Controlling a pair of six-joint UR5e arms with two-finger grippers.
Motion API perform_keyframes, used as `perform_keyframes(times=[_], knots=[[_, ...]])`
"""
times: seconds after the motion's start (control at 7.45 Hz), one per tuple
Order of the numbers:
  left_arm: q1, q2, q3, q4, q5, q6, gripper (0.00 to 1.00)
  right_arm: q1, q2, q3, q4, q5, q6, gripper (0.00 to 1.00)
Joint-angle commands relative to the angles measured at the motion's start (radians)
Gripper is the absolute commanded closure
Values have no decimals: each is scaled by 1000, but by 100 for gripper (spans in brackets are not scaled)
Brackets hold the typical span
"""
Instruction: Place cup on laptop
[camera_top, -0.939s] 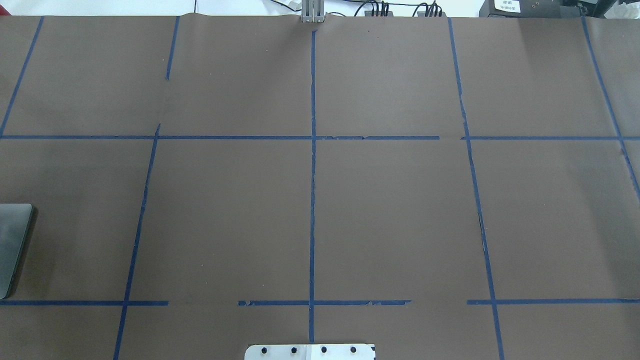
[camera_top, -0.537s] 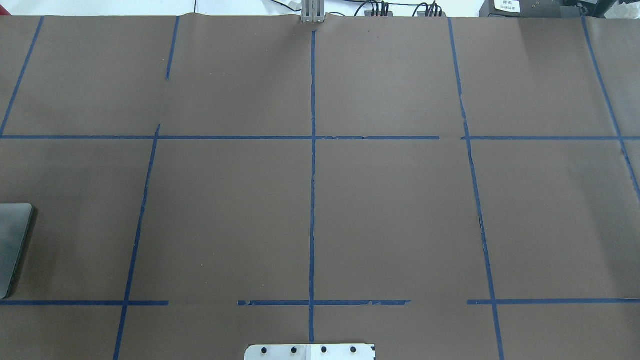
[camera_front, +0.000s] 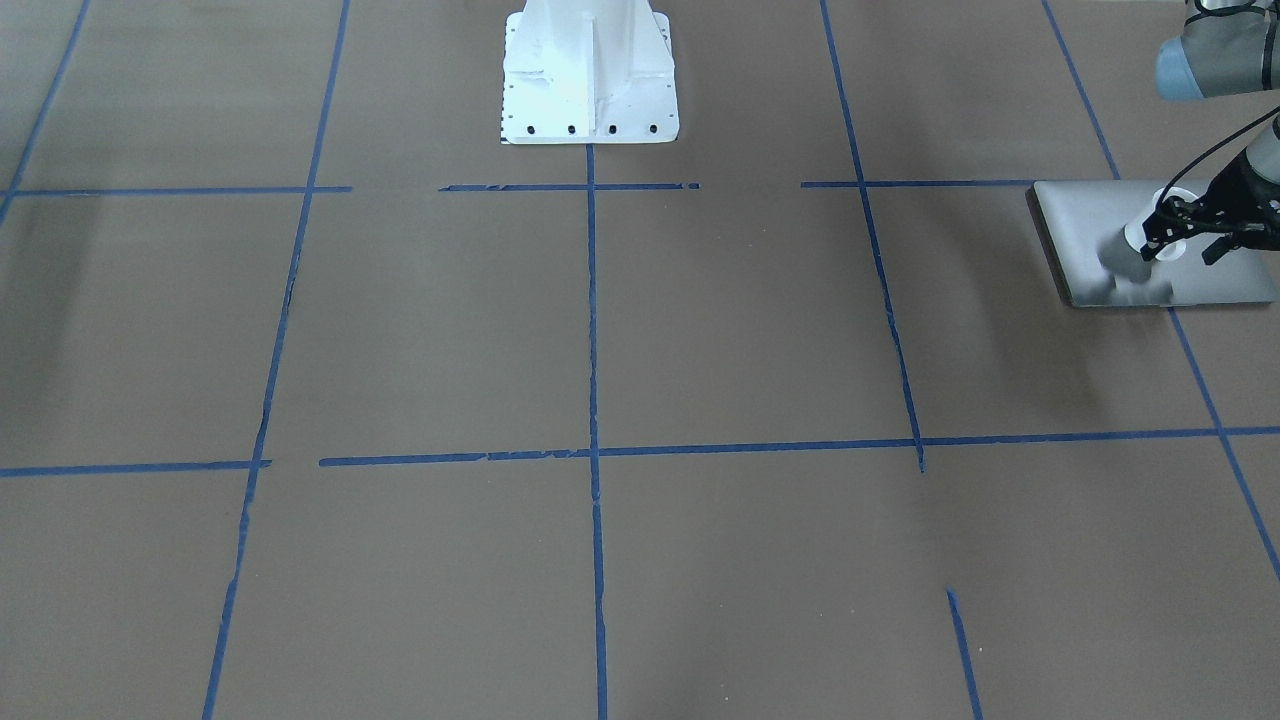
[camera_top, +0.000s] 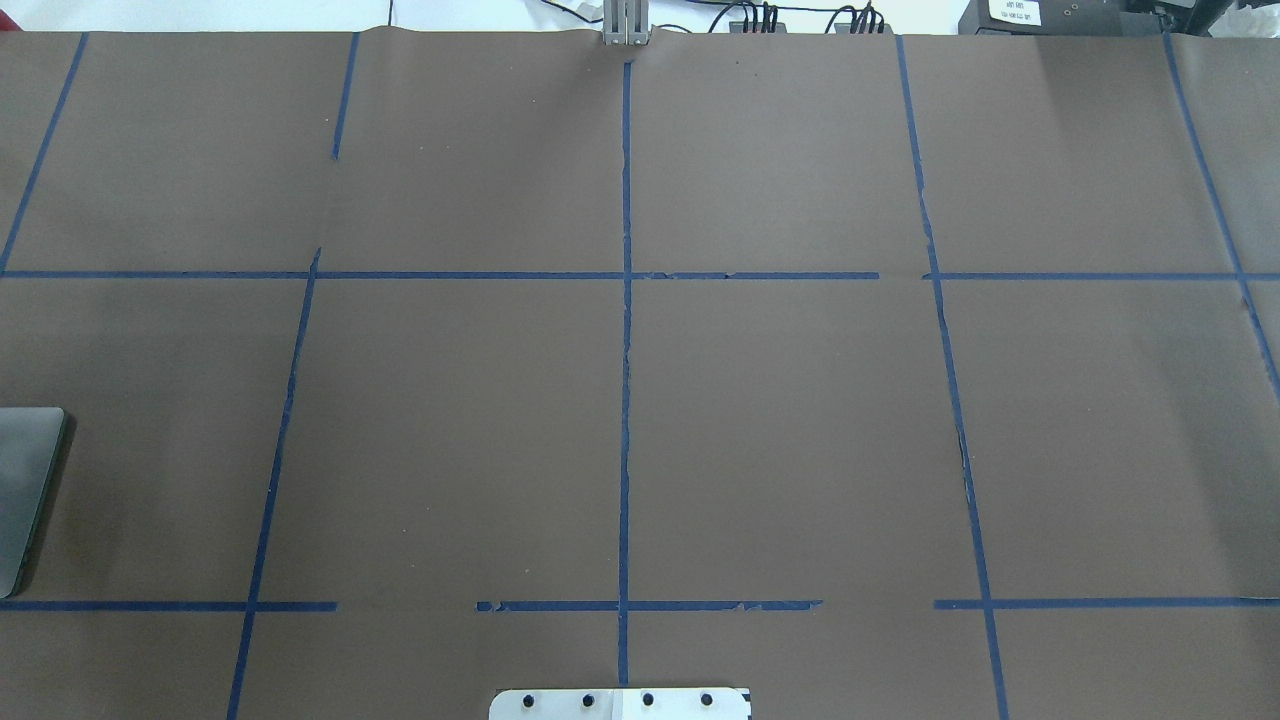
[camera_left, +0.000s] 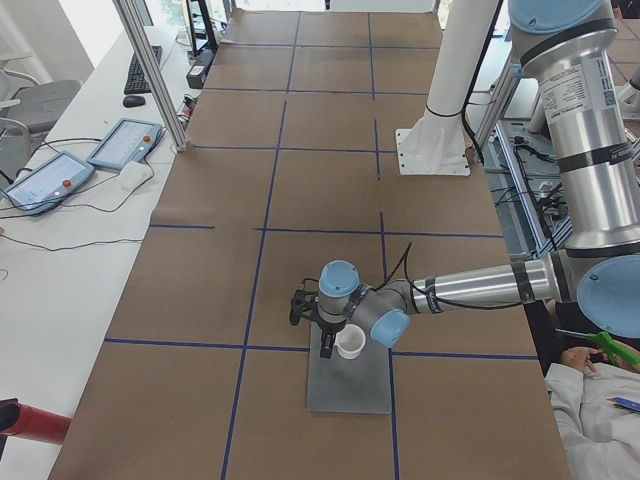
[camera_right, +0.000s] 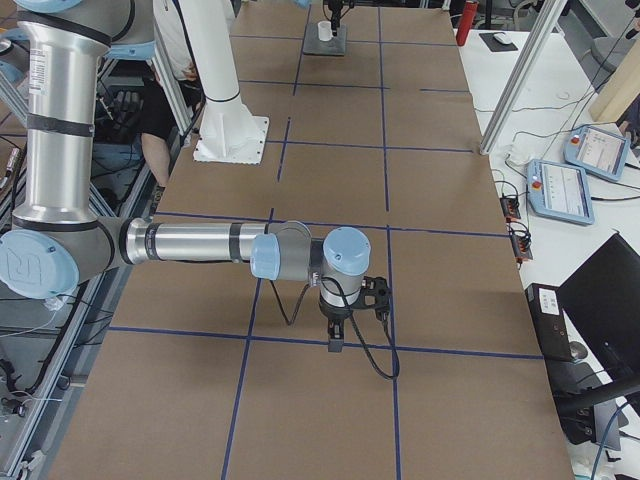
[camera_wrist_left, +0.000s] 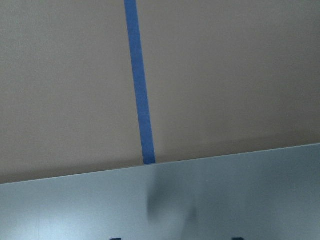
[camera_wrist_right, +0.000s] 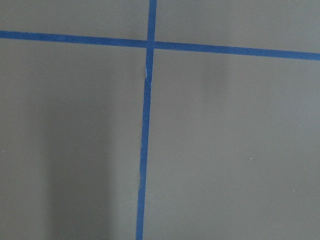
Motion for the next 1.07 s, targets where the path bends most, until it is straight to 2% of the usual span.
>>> perform_keyframes(times=[0.0, 0.13, 0.27, 0.4, 0.54, 0.94], knots=[[-163, -5, -162, 263, -11, 193, 0, 0, 0, 0, 1, 0, 0, 0], [-249, -12, -256, 467, -8, 344, 0, 0, 0, 0, 1, 0, 0, 0], [-332, -27, -295, 574, -12, 437, 0, 0, 0, 0, 1, 0, 0, 0], [-373, -26, -290, 583, -30, 470, 0, 0, 0, 0, -1, 0, 0, 0], [-422, -28, -278, 584, -93, 478, 0, 0, 0, 0, 1, 0, 0, 0], [-437, -31, -254, 628, -107, 531, 0, 0, 0, 0, 1, 0, 0, 0]])
